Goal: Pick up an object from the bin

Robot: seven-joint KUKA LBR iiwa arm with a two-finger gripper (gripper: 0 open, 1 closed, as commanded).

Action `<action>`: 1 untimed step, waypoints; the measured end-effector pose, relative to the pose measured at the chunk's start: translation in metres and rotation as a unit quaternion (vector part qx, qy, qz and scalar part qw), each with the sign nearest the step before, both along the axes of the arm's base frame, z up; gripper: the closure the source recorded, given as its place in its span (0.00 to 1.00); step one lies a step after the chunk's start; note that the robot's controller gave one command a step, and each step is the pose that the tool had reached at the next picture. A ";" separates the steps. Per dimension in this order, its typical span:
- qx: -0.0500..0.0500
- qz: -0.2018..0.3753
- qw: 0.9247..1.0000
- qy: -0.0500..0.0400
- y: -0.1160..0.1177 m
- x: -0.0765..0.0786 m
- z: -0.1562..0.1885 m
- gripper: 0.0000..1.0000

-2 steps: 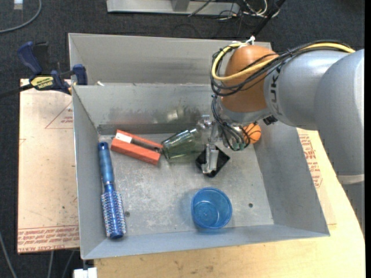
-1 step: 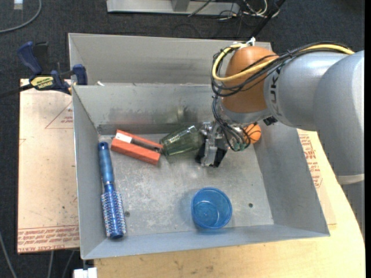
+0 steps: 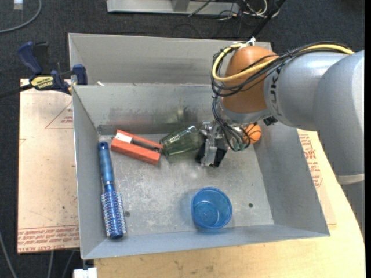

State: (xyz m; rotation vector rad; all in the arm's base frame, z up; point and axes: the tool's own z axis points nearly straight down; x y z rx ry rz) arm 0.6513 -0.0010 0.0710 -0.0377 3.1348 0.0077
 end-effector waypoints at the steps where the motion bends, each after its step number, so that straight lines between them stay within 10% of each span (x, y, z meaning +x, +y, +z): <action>1: 0.001 -0.017 1.000 -0.002 -0.015 -0.005 0.104 1.00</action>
Offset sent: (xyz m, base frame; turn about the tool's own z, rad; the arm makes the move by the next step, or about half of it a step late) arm 0.0000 0.0000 0.0000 0.0000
